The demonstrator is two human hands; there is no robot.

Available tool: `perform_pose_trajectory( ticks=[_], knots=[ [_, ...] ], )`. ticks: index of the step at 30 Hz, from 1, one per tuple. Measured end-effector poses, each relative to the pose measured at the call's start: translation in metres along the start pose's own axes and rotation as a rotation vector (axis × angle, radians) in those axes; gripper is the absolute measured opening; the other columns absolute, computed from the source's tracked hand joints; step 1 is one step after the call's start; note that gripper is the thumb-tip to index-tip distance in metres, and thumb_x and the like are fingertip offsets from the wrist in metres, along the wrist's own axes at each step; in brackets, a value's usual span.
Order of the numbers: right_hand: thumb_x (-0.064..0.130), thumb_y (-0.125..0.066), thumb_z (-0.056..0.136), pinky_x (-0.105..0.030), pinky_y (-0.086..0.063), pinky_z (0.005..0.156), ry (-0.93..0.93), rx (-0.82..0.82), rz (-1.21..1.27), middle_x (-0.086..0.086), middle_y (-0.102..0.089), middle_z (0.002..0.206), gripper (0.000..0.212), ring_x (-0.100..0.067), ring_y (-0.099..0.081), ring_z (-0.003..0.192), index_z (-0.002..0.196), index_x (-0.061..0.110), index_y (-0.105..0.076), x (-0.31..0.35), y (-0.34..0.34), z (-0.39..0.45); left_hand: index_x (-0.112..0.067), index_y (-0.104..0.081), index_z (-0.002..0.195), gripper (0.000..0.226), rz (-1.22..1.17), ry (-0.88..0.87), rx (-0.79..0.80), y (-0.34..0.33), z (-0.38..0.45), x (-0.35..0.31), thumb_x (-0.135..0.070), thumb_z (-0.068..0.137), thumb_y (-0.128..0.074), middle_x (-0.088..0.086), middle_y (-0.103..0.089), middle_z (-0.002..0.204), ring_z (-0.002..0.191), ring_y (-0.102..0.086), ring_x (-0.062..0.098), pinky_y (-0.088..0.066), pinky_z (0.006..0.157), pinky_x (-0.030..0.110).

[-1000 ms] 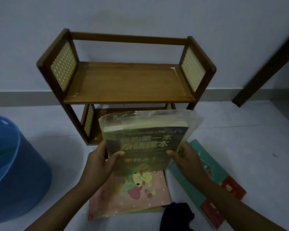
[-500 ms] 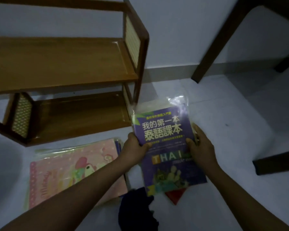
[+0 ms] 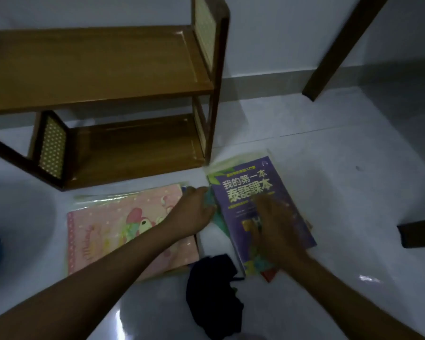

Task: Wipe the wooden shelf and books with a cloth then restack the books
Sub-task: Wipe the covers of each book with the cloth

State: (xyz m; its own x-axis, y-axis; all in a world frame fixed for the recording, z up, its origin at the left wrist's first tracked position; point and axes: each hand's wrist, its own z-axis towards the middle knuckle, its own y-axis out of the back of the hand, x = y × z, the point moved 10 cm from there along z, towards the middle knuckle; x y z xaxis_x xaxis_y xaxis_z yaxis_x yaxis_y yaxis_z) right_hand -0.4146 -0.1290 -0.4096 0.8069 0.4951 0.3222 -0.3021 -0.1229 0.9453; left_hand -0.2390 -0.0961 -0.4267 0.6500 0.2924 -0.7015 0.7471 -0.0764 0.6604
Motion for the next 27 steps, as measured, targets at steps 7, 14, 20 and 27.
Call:
perform_pose_trajectory(
  ticks=[7, 14, 20, 27],
  knots=[
    [0.042, -0.014, 0.097, -0.051, -0.052, 0.082, 0.139, 0.336, -0.016, -0.016, -0.017, 0.158, 0.060, -0.038, -0.024, 0.143, 0.152, 0.019, -0.004, 0.099, -0.119, -0.143, -0.010, -0.042, 0.137, 0.068, 0.253, 0.083, -0.231, 0.090, -0.104, 0.109, -0.054, 0.085, -0.040, 0.015, -0.043, 0.143, 0.132, -0.040, 0.031, -0.036, 0.107, 0.040],
    [0.032, -0.039, 0.082, -0.015, -0.033, 0.103, 0.167, 0.164, 0.296, -0.005, -0.056, 0.127, 0.071, -0.011, -0.050, 0.124, 0.145, 0.050, -0.013, 0.086, -0.034, -0.080, -0.024, 0.009, 0.151, 0.092, 0.374, 0.094, -0.117, 0.094, -0.174, 0.192, -0.072, 0.085, -0.034, -0.004, 0.015, 0.159, 0.146, 0.016, 0.011, -0.003, 0.118, 0.050],
    [0.023, -0.056, 0.082, -0.047, -0.037, 0.106, 0.162, 0.296, 0.203, -0.016, -0.038, 0.146, 0.074, -0.036, -0.039, 0.131, 0.149, 0.014, -0.025, 0.157, -0.070, 0.000, -0.029, 0.029, 0.144, 0.124, 0.235, 0.126, -0.035, 0.084, -0.187, 0.223, -0.083, 0.067, -0.052, -0.009, 0.030, 0.155, 0.144, 0.023, 0.014, 0.008, 0.118, 0.051],
    [0.045, -0.044, 0.091, -0.042, -0.036, 0.103, 0.893, 0.487, 0.051, 0.003, -0.041, 0.146, 0.051, -0.021, -0.037, 0.132, 0.138, 0.028, -0.038, 0.313, -0.122, -0.077, -0.029, 0.035, 0.140, 0.133, 0.213, 0.104, -0.078, 0.086, -0.187, 0.224, -0.083, 0.063, -0.058, -0.009, 0.030, 0.154, 0.144, 0.023, 0.011, 0.010, 0.118, 0.041]
  ],
)
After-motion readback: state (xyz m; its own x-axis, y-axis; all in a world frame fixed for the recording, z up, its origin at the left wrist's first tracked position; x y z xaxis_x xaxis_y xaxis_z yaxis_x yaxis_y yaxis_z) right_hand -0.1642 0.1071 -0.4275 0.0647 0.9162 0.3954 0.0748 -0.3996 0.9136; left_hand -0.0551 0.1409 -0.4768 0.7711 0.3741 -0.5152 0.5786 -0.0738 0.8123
